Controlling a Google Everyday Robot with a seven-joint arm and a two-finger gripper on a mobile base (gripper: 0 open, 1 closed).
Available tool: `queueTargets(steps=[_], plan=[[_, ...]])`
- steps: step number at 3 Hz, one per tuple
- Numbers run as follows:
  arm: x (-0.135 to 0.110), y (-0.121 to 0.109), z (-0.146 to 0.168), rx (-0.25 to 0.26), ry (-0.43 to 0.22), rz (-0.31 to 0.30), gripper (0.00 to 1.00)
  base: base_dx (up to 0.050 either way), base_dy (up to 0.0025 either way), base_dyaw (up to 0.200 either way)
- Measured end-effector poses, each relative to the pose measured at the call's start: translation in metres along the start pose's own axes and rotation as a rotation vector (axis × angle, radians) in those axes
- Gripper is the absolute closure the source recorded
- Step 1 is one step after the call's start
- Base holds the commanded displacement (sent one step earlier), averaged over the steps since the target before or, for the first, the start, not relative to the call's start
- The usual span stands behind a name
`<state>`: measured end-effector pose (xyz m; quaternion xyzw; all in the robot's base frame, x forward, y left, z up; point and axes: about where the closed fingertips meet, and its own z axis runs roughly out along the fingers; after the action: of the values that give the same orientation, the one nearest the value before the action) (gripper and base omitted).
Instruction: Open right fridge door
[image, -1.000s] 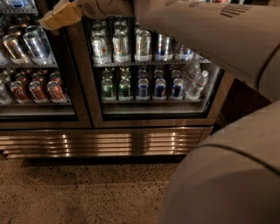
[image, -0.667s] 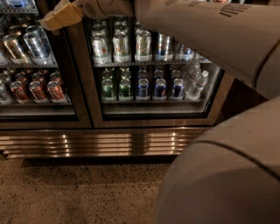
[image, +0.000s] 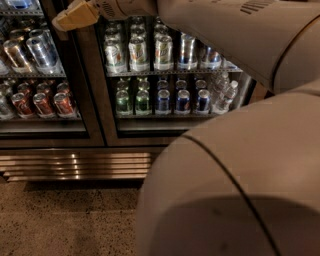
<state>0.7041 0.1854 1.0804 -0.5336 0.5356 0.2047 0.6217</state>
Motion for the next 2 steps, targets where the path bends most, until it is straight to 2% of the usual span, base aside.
queueTargets(steps=[1, 2], plan=[[0.0053, -0.0072, 0.0002, -0.006, -0.001, 0.006, 0.15, 0.000, 0.00000, 0.000], [0.0093, -0.0139, 0.0028, -0.008, -0.012, 0.011, 0.13, 0.000, 0.00000, 0.000]])
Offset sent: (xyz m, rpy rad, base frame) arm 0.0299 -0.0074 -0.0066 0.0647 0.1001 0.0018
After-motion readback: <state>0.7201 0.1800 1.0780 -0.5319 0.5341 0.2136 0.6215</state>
